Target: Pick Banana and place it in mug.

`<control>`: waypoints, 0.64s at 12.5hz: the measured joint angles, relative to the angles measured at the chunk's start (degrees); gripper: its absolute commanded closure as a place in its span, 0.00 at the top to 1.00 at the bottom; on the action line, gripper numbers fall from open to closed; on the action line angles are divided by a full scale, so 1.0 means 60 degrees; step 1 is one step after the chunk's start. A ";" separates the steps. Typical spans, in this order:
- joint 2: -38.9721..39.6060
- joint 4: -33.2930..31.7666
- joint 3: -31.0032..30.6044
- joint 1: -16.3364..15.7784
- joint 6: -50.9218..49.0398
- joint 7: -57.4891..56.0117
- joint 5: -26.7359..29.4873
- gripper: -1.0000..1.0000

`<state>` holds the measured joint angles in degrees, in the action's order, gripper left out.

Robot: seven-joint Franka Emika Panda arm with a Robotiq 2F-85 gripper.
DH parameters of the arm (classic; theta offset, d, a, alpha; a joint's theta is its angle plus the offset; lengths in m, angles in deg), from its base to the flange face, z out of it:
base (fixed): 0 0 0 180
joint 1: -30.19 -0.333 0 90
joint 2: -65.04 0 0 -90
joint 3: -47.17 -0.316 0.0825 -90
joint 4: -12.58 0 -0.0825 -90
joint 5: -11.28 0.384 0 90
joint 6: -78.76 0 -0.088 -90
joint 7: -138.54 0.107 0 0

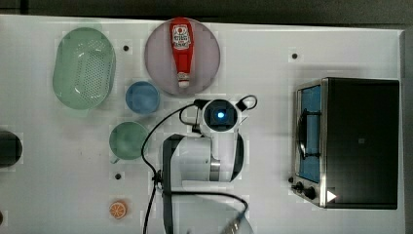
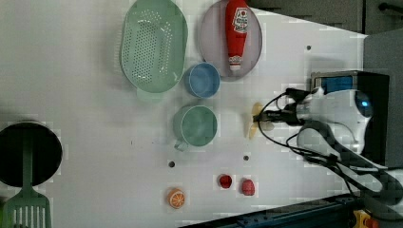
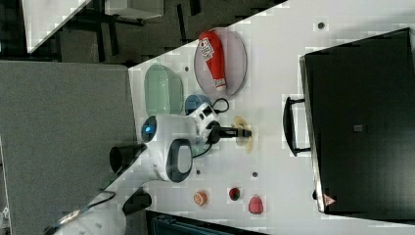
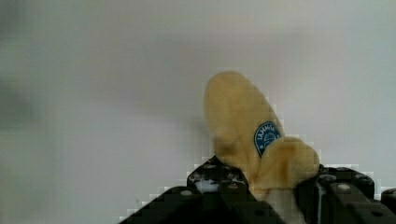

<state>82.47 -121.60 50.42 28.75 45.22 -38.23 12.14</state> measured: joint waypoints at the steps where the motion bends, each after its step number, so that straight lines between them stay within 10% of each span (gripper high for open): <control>1: -0.0599 0.0075 0.0110 -0.0004 -0.0266 0.0000 -0.0045 0.35; 8: -0.4068 0.1902 -0.0340 0.0162 -0.4374 0.0214 0.0047 0.35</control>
<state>58.06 -110.18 48.38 29.73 18.97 -36.94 12.42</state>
